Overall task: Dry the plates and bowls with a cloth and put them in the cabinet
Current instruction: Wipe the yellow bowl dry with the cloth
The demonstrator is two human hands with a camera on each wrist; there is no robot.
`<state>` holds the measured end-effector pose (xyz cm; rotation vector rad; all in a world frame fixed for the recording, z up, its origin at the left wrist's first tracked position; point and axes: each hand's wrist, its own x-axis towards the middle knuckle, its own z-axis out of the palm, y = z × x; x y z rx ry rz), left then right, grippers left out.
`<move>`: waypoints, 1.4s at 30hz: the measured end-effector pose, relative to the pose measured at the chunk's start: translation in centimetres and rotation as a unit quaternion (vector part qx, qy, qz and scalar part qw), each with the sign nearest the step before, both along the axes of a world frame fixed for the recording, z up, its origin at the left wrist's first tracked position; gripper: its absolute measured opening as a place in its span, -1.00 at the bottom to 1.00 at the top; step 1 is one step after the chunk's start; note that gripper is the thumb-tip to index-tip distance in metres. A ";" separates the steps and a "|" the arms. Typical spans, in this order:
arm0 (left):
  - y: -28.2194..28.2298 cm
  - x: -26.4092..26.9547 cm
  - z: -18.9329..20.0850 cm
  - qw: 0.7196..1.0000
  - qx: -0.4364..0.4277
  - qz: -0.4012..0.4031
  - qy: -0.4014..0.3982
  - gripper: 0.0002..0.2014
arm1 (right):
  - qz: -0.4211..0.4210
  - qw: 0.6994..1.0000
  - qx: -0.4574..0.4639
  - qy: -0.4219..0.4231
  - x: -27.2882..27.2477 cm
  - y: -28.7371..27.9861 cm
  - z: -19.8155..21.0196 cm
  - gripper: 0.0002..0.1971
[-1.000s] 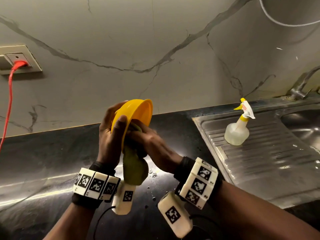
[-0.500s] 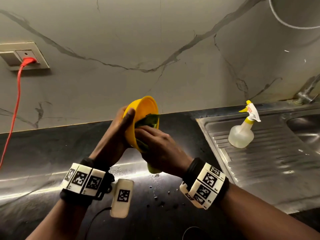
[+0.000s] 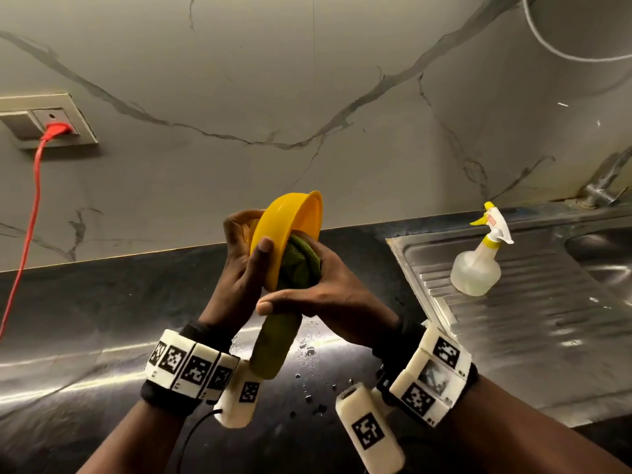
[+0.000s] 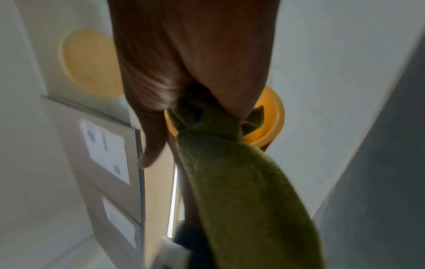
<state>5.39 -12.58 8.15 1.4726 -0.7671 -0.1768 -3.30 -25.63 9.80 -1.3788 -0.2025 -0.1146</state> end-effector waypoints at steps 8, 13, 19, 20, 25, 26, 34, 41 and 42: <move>-0.2 1.1 1.8 0.976 -0.021 -0.033 0.213 0.12 | -0.152 0.924 -0.303 -0.176 0.7 1.1 -1.5 -0.45; -0.3 0.5 1.5 0.999 -0.026 0.035 0.022 -0.22 | 0.002 0.998 -0.062 -0.014 -0.1 1.1 0.5 -0.28; -0.1 -0.2 0.0 0.995 -0.060 0.060 -0.058 -0.60 | 0.028 0.997 0.071 0.014 -0.5 0.6 1.0 -0.53; 0.1 -0.2 -0.2 0.996 -0.053 0.051 -0.058 -0.62 | 0.011 0.998 0.056 0.008 -0.4 0.5 0.9 -0.52; 0.0 0.4 1.3 0.988 -0.003 -0.023 0.152 -0.03 | -0.110 0.979 -0.167 -0.049 0.1 0.3 0.1 -0.40; 0.0 0.7 1.6 0.981 0.004 -0.032 0.192 0.07 | -0.123 0.971 -0.200 -0.056 0.1 0.6 -0.3 -0.40; -0.8 -0.7 1.7 0.998 -0.029 0.047 0.026 -0.42 | 0.000 1.000 0.005 0.006 -0.3 0.7 1.4 -0.53; 0.4 -0.2 1.0 1.000 -0.002 -0.002 0.007 -0.28 | -0.026 0.989 0.142 0.039 -0.1 0.4 1.0 -0.65; 0.5 0.1 1.3 0.998 -0.007 -0.025 0.058 -0.26 | -0.035 0.993 0.105 0.026 -0.1 0.4 1.0 -0.66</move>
